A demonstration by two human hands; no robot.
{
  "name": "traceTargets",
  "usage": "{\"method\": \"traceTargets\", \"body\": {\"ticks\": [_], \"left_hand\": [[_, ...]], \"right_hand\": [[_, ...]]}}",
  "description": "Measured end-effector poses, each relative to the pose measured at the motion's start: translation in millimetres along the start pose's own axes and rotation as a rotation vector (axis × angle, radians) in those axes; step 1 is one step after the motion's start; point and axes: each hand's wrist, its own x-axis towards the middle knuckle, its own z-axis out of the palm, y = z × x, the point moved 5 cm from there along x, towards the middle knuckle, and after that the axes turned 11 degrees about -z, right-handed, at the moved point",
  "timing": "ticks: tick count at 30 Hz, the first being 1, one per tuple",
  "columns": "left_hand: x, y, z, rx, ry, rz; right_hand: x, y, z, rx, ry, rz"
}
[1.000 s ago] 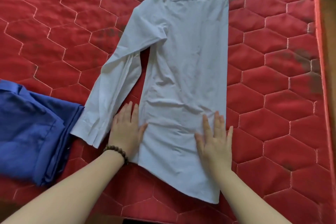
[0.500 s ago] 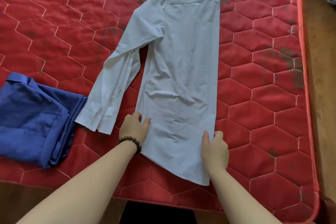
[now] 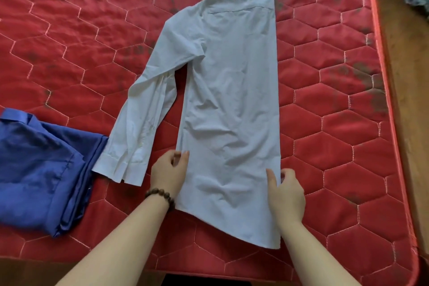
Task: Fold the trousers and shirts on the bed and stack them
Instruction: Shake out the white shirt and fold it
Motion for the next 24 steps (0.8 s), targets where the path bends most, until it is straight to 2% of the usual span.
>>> {"method": "traceTargets", "body": {"ticks": [4, 8, 11, 15, 18, 20, 22, 24], "left_hand": [[50.6, 46.1, 7.1, -0.109, -0.095, 0.053], [88.8, 80.5, 15.6, -0.021, -0.159, 0.067], [105.1, 80.5, 10.5, 0.051, -0.144, 0.064], [105.4, 69.1, 1.0, -0.058, -0.074, 0.094], [100.4, 62.9, -1.1, -0.06, -0.065, 0.039], [95.2, 57.6, -2.9, -0.112, -0.137, -0.026], [82.1, 47.7, -1.3, -0.16, -0.295, -0.092], [63.3, 30.6, 1.6, -0.085, -0.446, -0.143]], "right_hand": [[51.5, -26.2, 0.8, 0.112, 0.064, -0.072], [93.2, -57.7, 10.4, 0.092, 0.063, -0.137], [109.0, -64.5, 16.3, 0.091, -0.01, -0.134], [111.1, -61.4, 9.2, -0.052, 0.025, -0.178], [107.6, -50.2, 6.8, -0.109, -0.025, -0.101], [101.5, -39.9, -0.2, -0.124, -0.033, -0.058], [85.1, -30.2, -5.8, -0.115, -0.049, -0.028], [59.3, -18.4, -2.9, -0.093, -0.115, 0.014]]}}
